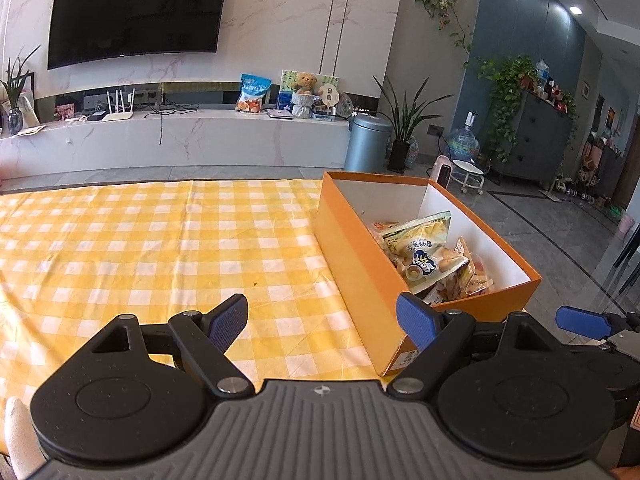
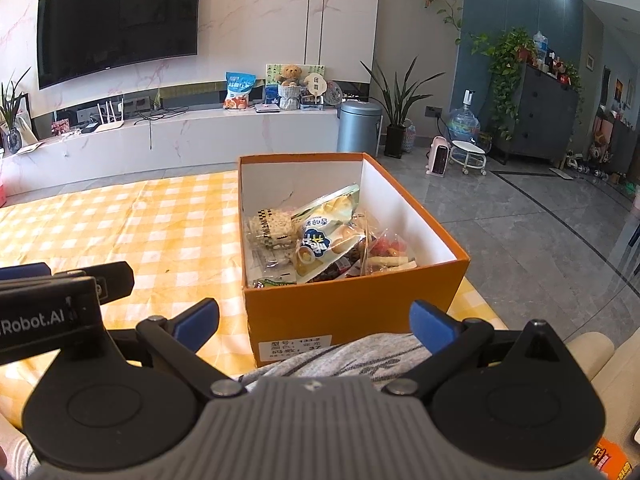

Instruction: Organize snacks

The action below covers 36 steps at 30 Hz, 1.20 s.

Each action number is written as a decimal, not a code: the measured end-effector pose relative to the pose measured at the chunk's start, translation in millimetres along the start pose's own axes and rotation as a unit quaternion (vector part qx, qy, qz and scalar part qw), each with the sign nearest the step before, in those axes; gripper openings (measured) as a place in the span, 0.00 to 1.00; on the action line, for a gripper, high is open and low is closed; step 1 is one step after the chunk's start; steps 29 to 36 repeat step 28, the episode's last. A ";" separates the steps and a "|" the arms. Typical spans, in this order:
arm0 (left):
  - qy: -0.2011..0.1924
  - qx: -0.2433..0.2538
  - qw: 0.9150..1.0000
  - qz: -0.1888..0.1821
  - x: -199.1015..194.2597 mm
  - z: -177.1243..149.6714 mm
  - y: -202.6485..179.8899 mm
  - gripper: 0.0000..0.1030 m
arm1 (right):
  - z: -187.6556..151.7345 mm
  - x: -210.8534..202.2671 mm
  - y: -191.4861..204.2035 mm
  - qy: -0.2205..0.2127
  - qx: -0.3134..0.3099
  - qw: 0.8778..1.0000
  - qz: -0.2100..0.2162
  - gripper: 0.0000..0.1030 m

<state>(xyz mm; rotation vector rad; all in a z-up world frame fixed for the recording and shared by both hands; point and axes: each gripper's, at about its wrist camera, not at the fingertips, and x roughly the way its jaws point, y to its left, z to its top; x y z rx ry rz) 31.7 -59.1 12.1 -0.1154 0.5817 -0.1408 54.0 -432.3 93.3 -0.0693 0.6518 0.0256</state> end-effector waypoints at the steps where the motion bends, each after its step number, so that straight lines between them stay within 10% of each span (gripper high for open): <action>1: 0.000 0.001 1.000 -0.002 0.0 0.1 0.8 0.96 | 0.0 -0.4 0.4 0.000 0.000 1.000 0.001 0.96; 36: 0.003 0.003 1.000 -0.004 -5.8 5.6 2.1 0.96 | 2.9 -9.9 4.9 -0.005 -0.012 1.000 0.009 0.96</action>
